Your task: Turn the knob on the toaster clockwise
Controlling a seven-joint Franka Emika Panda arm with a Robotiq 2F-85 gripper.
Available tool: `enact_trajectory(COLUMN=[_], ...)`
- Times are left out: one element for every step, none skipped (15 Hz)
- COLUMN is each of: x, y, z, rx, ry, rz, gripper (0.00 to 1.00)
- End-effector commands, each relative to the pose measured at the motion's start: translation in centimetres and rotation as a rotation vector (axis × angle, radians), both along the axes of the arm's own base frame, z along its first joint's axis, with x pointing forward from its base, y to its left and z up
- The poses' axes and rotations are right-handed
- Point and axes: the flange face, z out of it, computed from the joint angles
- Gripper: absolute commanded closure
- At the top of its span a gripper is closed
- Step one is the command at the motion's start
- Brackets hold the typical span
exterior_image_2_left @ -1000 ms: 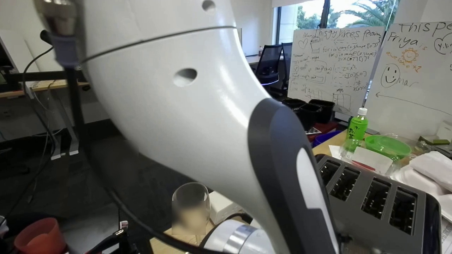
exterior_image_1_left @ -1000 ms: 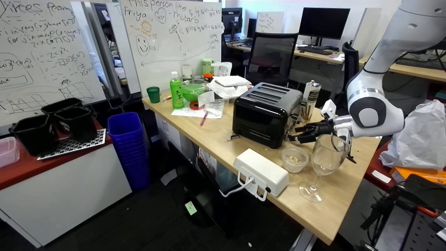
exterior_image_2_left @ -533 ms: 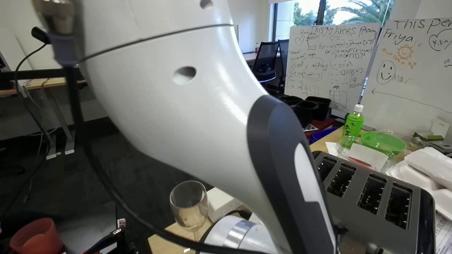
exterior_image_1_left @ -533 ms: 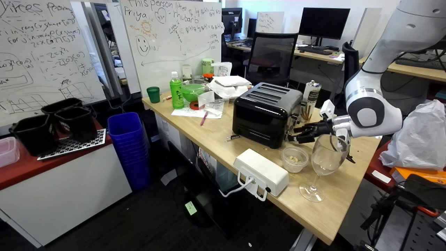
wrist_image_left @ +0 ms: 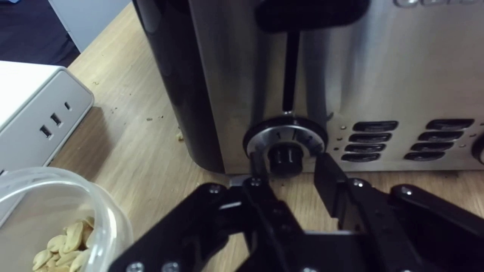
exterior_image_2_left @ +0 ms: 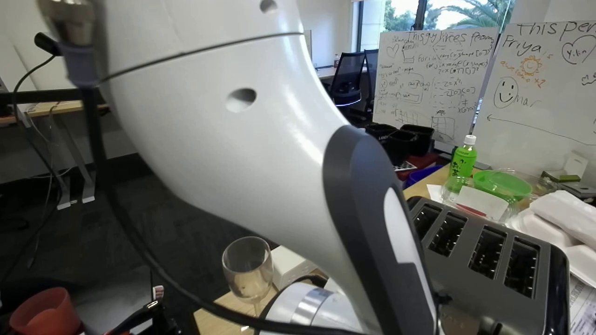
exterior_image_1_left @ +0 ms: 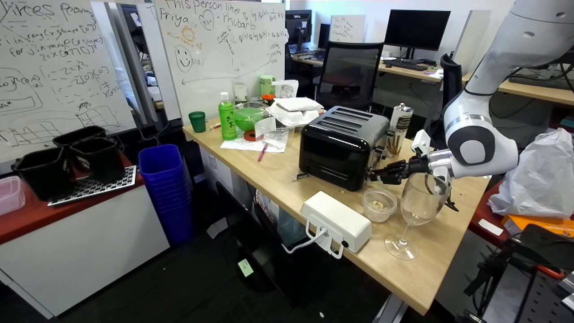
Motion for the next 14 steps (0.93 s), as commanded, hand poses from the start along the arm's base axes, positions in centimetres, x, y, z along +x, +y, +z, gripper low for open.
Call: enact_trajectory(x=[0.63, 0.61, 0.66, 0.72, 0.82, 0.88, 0.92, 0.95, 0.94, 0.95, 0.97, 1.0, 1.04, 1.09], y=[0.4, 0.53, 0.52, 0.51, 0.52, 0.52, 0.55, 0.57, 0.56, 0.52, 0.47, 0.4, 0.35, 0.27], z=[-0.76, -0.81, -0.82, -0.84, -0.87, -0.86, -0.85, -0.85, -0.84, -0.8, -0.77, -0.74, -0.68, -0.6], rx=[-0.02, -0.018, -0.016, -0.015, -0.015, -0.015, -0.014, -0.014, -0.013, -0.006, 0.001, 0.01, 0.02, 0.031], ry=[0.029, 0.03, 0.031, 0.028, 0.025, 0.024, 0.023, 0.021, 0.019, 0.015, 0.011, 0.009, 0.005, 0.001], rz=[0.02, 0.027, 0.026, 0.027, 0.027, 0.027, 0.028, 0.029, 0.029, 0.027, 0.024, 0.021, 0.017, 0.013], gripper=[0.92, 1.0, 0.97, 0.95, 0.95, 0.95, 0.95, 0.95, 0.95, 0.95, 0.95, 0.95, 0.95, 0.95])
